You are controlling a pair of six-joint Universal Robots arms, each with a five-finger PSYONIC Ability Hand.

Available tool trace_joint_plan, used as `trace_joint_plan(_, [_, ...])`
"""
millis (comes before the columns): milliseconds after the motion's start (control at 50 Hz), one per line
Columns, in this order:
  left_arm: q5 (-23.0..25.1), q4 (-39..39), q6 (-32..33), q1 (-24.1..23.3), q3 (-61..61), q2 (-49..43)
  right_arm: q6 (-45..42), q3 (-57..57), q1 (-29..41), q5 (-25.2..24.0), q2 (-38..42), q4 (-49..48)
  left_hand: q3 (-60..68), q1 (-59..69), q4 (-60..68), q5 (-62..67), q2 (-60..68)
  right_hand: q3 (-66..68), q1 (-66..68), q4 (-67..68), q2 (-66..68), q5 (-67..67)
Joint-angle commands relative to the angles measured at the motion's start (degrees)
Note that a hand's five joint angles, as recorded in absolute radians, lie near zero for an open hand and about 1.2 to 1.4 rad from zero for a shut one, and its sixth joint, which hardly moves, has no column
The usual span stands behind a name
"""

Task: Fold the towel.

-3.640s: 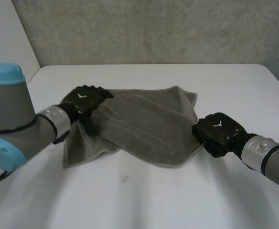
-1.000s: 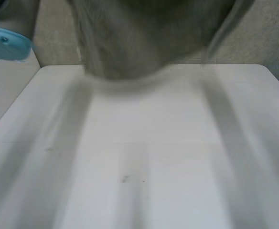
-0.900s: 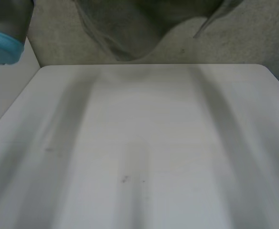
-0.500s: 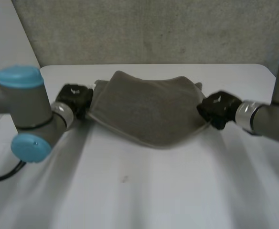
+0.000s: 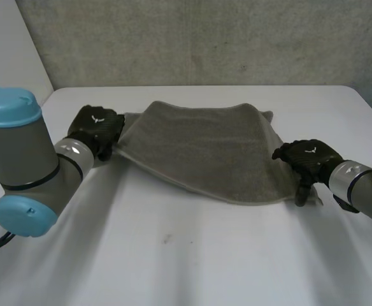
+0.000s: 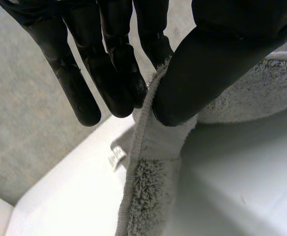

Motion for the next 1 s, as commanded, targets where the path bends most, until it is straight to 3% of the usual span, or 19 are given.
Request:
trace_joint_plan(20, [0.00,-3.64,-0.22,-2.47,3.21,2.44,9.05,6.06,0.40,0.06,-3.97,-3.56,10.29,11.37,10.18,10.90,10.26,-4.17,-3.63,-4.82,-4.29,-3.61])
trace_joint_plan(300, [-0.09,-11.04,-3.82,-3.61,10.86,2.71,19.26,8.98,9.01,1.73,-4.86,-9.02,10.29,11.37,10.18,10.90,10.26,-4.17,-3.63,-4.82,-4.29,-3.61])
trace_joint_plan(380, [-0.09,-12.62,-5.84,-3.26,13.32,2.71,19.61,7.66,11.55,4.45,-2.76,-11.21,10.29,11.37,10.18,10.90,10.26,-4.17,-3.63,-4.82,-4.29,-3.61])
trace_joint_plan(720, [0.00,-16.58,-10.85,-2.03,20.53,2.53,26.29,-3.42,19.82,8.06,8.41,-12.27,10.29,11.37,10.18,10.90,10.26,0.12,0.66,-0.53,0.00,0.68])
trace_joint_plan(820, [-0.09,-16.67,-11.20,-0.63,20.09,2.44,24.19,-7.89,19.82,15.43,12.45,-15.87,10.29,11.37,10.18,10.90,10.26,16.54,17.08,15.89,16.42,17.10])
trace_joint_plan(920, [-0.09,-16.67,-11.29,1.39,19.30,2.45,20.77,-8.60,18.07,17.02,12.98,-16.31,10.29,11.37,10.18,10.90,10.26,33.88,34.42,33.22,33.76,34.43])
trace_joint_plan(1000, [0.00,-16.67,-11.20,2.63,18.69,2.18,17.77,-8.07,14.20,16.93,12.54,-15.78,10.29,11.37,10.18,10.90,10.26,38.64,39.18,37.99,38.52,39.20])
